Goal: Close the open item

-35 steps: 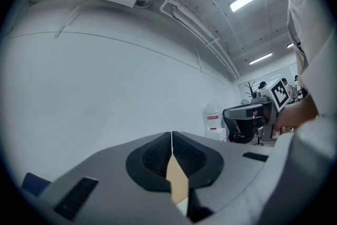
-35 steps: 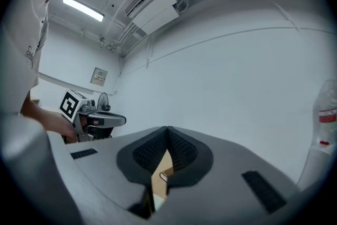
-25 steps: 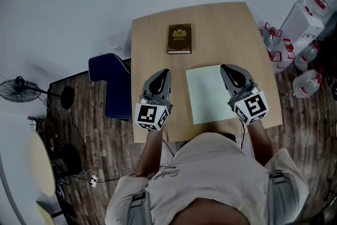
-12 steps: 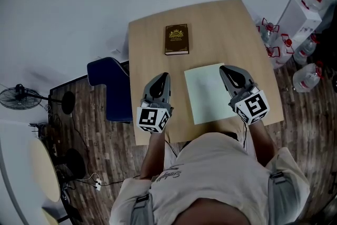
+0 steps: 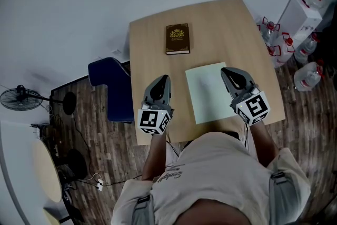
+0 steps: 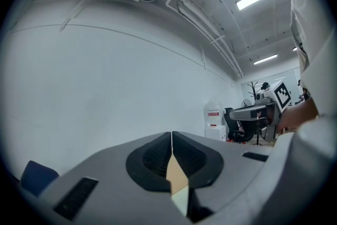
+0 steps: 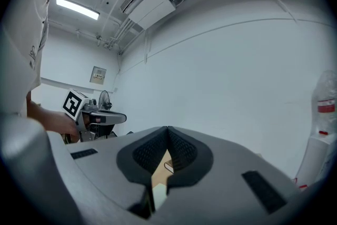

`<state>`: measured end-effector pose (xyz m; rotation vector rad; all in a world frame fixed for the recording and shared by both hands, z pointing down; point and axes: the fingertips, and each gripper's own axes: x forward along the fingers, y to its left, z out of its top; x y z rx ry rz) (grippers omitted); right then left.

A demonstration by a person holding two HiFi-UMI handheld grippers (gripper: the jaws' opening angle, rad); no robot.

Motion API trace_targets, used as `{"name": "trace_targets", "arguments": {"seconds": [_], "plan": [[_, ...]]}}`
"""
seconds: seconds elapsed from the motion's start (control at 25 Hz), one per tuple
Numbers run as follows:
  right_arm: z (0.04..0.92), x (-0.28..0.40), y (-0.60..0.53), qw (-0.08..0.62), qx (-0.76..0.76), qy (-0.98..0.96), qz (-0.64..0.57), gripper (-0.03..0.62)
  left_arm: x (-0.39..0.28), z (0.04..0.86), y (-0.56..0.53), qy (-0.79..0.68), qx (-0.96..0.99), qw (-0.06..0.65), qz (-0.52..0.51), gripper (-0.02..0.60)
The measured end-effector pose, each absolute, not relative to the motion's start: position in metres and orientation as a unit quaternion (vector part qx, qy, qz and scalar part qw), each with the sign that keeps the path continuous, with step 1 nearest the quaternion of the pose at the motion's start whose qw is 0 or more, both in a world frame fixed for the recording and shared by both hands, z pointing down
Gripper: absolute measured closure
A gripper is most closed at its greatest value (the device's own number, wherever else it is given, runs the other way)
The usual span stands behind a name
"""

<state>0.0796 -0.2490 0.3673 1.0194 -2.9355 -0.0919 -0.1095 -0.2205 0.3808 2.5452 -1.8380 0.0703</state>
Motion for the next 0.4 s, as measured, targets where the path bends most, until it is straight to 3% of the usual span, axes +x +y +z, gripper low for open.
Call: {"name": "trace_targets", "arguments": {"seconds": [0.4], "plan": [[0.3720,0.0882,-0.2504,0.019,0.340,-0.940,-0.025,0.605,-0.0994,0.3881,-0.2246,-0.572,0.820,0.006,0.028,0.565]]}}
